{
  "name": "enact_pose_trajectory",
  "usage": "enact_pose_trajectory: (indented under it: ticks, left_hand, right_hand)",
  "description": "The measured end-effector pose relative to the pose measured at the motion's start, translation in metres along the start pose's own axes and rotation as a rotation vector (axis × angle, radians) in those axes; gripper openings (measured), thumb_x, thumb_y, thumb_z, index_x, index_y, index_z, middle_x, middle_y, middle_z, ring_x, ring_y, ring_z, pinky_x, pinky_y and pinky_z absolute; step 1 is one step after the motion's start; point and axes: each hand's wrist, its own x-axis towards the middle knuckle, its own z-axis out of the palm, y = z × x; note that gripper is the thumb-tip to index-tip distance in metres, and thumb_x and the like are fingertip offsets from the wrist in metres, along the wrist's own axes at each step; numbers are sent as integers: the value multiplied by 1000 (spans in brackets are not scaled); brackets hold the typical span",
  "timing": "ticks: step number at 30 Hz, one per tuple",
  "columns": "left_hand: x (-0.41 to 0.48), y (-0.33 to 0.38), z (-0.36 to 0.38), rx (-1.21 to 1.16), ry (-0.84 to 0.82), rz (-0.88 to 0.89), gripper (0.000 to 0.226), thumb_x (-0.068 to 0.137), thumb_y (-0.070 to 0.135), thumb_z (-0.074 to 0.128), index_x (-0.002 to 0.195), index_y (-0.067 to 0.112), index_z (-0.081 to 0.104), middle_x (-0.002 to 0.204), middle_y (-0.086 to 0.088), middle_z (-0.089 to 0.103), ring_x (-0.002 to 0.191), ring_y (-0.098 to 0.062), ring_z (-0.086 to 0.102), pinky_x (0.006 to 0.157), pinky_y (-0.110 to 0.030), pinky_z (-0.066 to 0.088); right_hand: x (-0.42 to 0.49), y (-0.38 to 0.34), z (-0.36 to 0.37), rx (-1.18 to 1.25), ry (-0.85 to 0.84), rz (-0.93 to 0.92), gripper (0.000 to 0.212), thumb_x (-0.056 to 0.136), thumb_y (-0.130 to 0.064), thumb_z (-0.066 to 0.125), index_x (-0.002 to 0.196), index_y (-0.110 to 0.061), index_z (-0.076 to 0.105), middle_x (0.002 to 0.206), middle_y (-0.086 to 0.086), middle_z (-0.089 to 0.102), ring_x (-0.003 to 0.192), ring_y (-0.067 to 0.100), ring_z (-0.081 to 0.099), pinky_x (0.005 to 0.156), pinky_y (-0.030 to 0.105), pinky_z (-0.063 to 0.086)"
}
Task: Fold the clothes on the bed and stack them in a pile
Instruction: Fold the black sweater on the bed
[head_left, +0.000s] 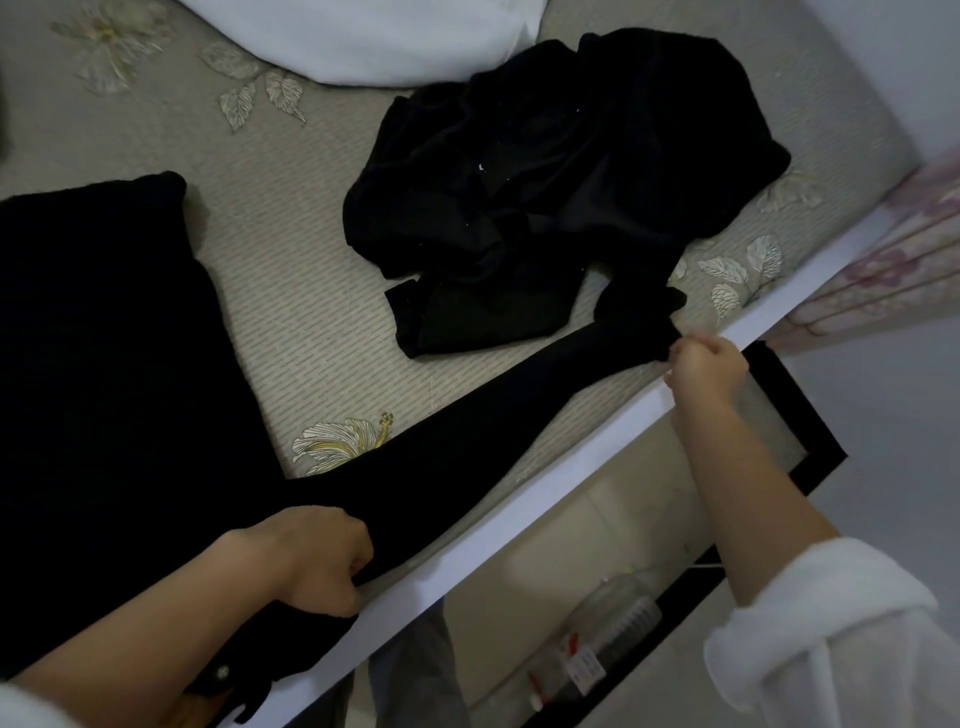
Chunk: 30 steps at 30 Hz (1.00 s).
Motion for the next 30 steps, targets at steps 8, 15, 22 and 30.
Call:
enact_pose_trajectory:
  ticks: [8, 15, 22, 30]
  left_hand:
    - [5, 15, -6, -33, 408, -49, 36, 84, 56, 45, 67, 24, 41, 67, 9, 44, 67, -9, 51, 57, -23, 33]
    - [30, 57, -22, 7, 891, 145, 52, 88, 43, 58, 134, 21, 52, 148, -8, 41, 135, -26, 42, 103, -36, 41]
    - [50, 85, -28, 111, 919, 55, 59, 62, 44, 81, 111, 14, 67, 109, -11, 62, 96, -28, 64, 79, -43, 52]
    - [63, 81, -26, -11, 828, -56, 8, 80, 18, 68, 79, 25, 65, 68, 10, 58, 67, -11, 58, 83, -32, 24]
  right_hand:
    - [17, 5, 1, -163, -89, -84, 39, 88, -16, 59, 127, -10, 56, 114, 2, 58, 100, 14, 53, 84, 26, 41]
    - [35, 4, -13, -394, -58, -303, 8, 88, -12, 63, 88, -9, 70, 79, 3, 66, 76, 14, 58, 72, 26, 44]
    - [40, 5, -18, -541, -248, -325, 38, 88, -24, 67, 119, -3, 64, 108, 9, 68, 104, 22, 61, 85, 26, 43]
    - [43, 0, -20, -453, -93, -415, 12, 81, -14, 65, 91, -9, 69, 70, -6, 61, 74, 13, 58, 72, 23, 40]
